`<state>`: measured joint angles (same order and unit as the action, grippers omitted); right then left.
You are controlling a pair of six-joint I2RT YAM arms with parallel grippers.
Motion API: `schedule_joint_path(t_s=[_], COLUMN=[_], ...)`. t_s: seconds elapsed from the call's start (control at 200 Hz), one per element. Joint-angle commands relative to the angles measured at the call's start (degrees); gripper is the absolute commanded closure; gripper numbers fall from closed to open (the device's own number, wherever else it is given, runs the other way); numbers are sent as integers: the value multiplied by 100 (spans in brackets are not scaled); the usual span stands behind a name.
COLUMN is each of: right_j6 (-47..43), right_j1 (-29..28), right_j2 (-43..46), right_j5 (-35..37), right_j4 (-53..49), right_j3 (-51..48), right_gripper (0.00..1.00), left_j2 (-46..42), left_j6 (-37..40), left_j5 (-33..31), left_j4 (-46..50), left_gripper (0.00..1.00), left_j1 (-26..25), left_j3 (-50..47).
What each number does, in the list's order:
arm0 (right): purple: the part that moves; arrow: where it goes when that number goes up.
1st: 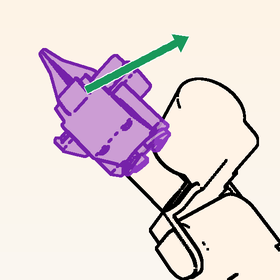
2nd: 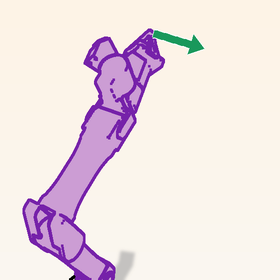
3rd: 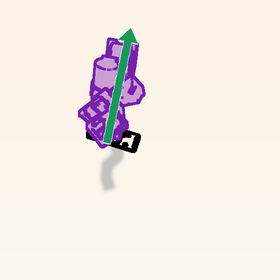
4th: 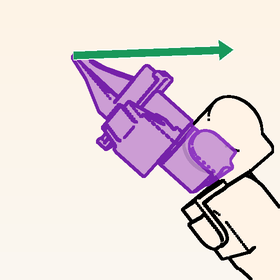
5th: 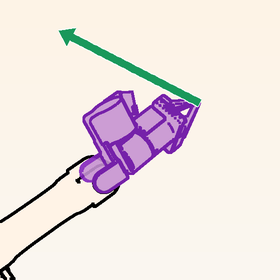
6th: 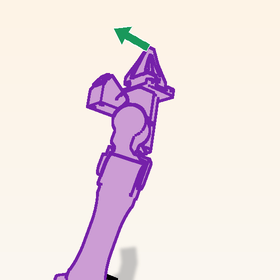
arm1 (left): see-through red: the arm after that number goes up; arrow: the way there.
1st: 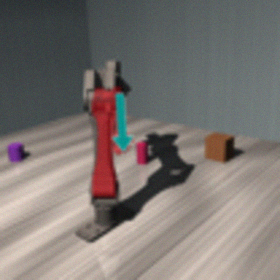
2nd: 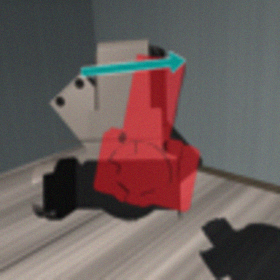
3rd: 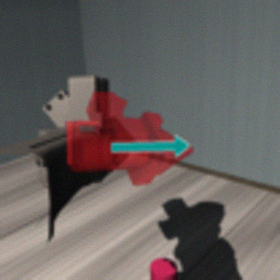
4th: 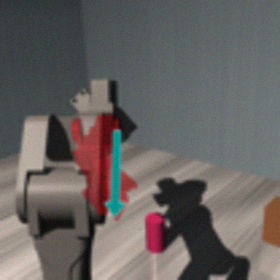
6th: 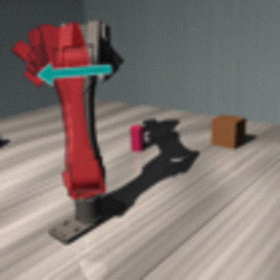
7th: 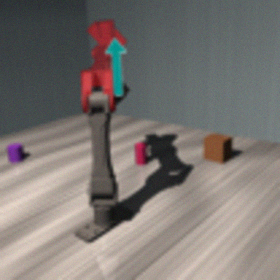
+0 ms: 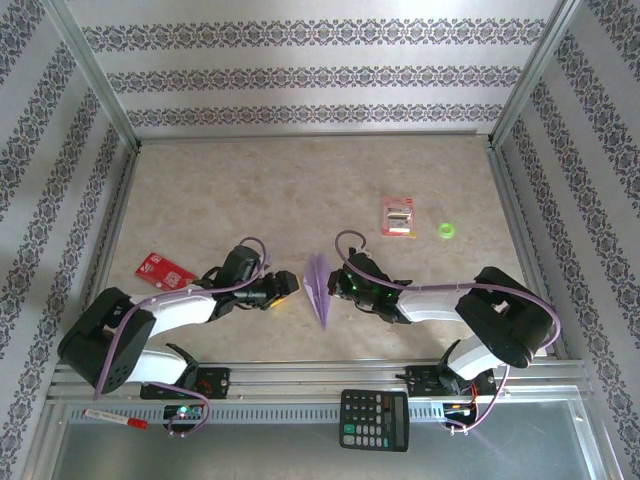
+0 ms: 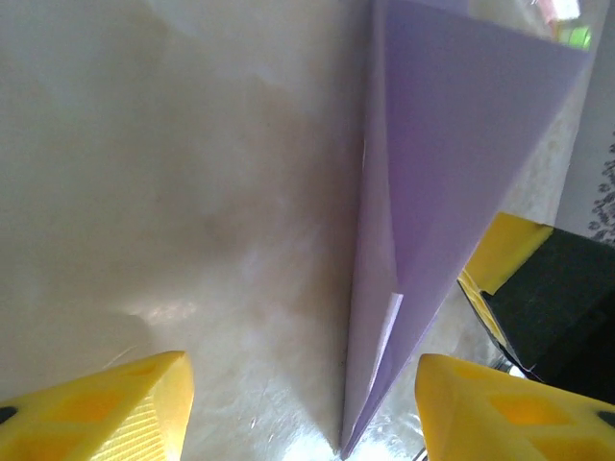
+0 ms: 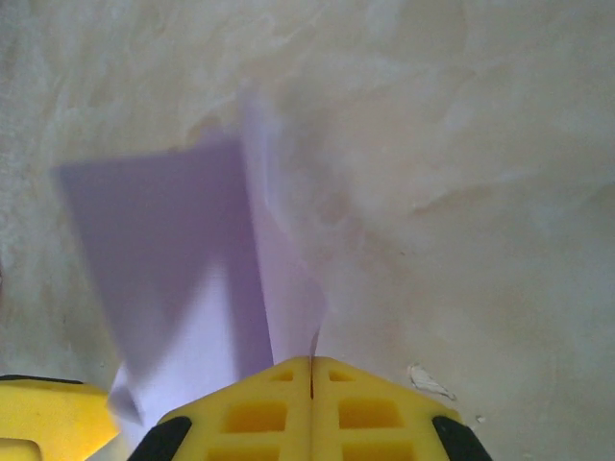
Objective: Fold a paper plane with a square sheet of paper (pick it up from the middle)
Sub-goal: Turn over a paper plane at the center of the table.
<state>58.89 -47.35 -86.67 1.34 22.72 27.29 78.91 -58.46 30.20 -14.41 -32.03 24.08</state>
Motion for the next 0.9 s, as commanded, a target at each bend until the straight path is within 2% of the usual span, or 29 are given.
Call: schedule_joint_path(t_s=[0.0,0.09,0.275,0.505,0.734,0.894], right_j6=[145,141,107,164,160,165], right_j1=[24,42,46,42,53,99], right_j2=[-37,-36,-12,-59,13,117], right_j5=[39,33,-7,91,318,506], right_j4=[416,433,433,470,410,335], right_j3=[-117,-171,-171,-219,-305,-365], right_gripper=[100,100,100,100,100,100], left_j2=[291,463,738,1312,1309,1025], left_j6=[-162,-195,35,-42,76,237], left_j5=[142,208,314,415,311,282], left_j4=[-538,-755,-591,-987,-941,-661], left_gripper=[41,47,52,82,98,100], left_j1=[-170,-198,-198,-198,-50,207], left_j3=[199,237,587,695,720,682])
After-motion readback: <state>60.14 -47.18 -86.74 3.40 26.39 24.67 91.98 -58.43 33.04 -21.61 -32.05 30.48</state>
